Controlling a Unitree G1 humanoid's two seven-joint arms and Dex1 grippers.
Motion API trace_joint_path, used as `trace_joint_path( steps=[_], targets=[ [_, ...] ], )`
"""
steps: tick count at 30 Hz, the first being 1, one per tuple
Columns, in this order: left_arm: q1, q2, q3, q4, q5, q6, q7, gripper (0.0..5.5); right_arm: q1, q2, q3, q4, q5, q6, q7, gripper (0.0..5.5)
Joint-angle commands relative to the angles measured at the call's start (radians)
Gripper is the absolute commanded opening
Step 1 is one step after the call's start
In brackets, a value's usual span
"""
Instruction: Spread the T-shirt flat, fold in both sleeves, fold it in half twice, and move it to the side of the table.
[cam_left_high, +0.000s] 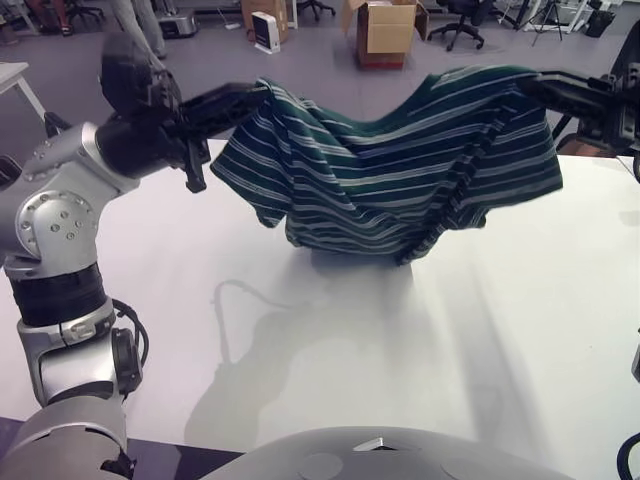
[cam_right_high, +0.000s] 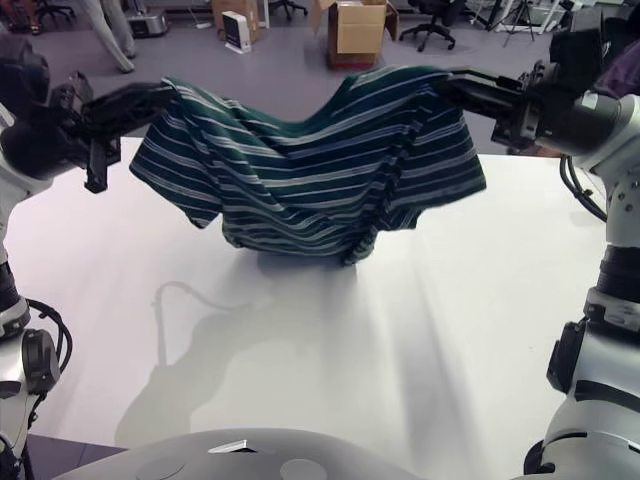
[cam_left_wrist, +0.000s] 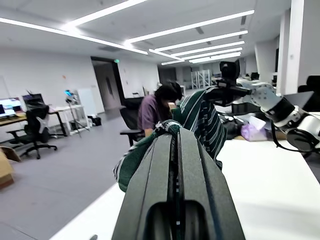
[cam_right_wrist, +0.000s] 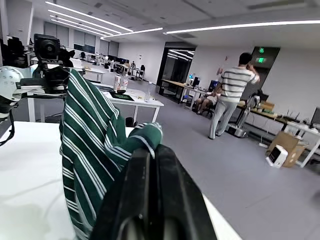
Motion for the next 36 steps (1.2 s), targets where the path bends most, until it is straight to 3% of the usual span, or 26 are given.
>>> trace_joint_path(
  steps=[1,5,9,12,14,17,21,24,27,29,32,36],
  targets=[
    [-0.006,0.03,-0.036,0.035,0.054,-0.029,-0.013,0.03,-0.05,0.002,0.038,0.037,-0.037,-0.034,0.049,0.0],
    [0.134,0.098,-0.079,-0.135,0.004,0.035,-0.09,0.03,0.178,-0.091,0.111,-0.17,-0.052,-0.054,0.265,0.0],
    [0.449,0.227,-0.158,-0.456,-0.068,0.124,-0.212,0.03,0.505,-0.225,0.156,-0.448,-0.068,-0.086,0.393,0.0],
    [0.754,0.354,-0.391,-0.557,0.251,-0.088,-0.28,0.03,0.767,-0.269,0.229,-0.589,-0.19,-0.261,0.398,0.0],
    [0.865,0.405,-0.535,-0.482,0.518,-0.317,-0.279,0.03,0.9,-0.267,0.272,-0.585,-0.323,-0.408,0.39,0.0],
    [0.919,0.399,-0.613,-0.34,0.729,-0.553,-0.238,0.03,1.021,-0.276,0.324,-0.463,-0.526,-0.643,0.349,0.0],
    [0.932,0.397,-0.607,-0.27,0.781,-0.686,-0.238,0.03,1.081,-0.304,0.358,-0.277,-0.682,-0.846,0.302,0.0],
    [0.951,0.409,-0.626,-0.249,0.832,-0.748,-0.23,0.03,1.083,-0.286,0.374,-0.233,-0.677,-0.868,0.28,0.0],
    [0.985,0.419,-0.62,-0.284,0.818,-0.731,-0.228,0.03,1.094,-0.282,0.349,-0.327,-0.529,-0.74,0.294,0.0],
    [1.004,0.436,-0.591,-0.372,0.708,-0.635,-0.247,0.0,1.097,-0.304,0.317,-0.424,-0.39,-0.602,0.317,0.37],
    [1.022,0.49,-0.519,-0.49,0.552,-0.493,-0.284,0.42,1.078,-0.348,0.256,-0.514,-0.219,-0.424,0.353,0.81],
    [0.96,0.533,-0.337,-0.501,0.319,-0.33,-0.314,1.09,0.953,-0.42,0.215,-0.464,-0.082,-0.297,0.397,1.59]
  ],
)
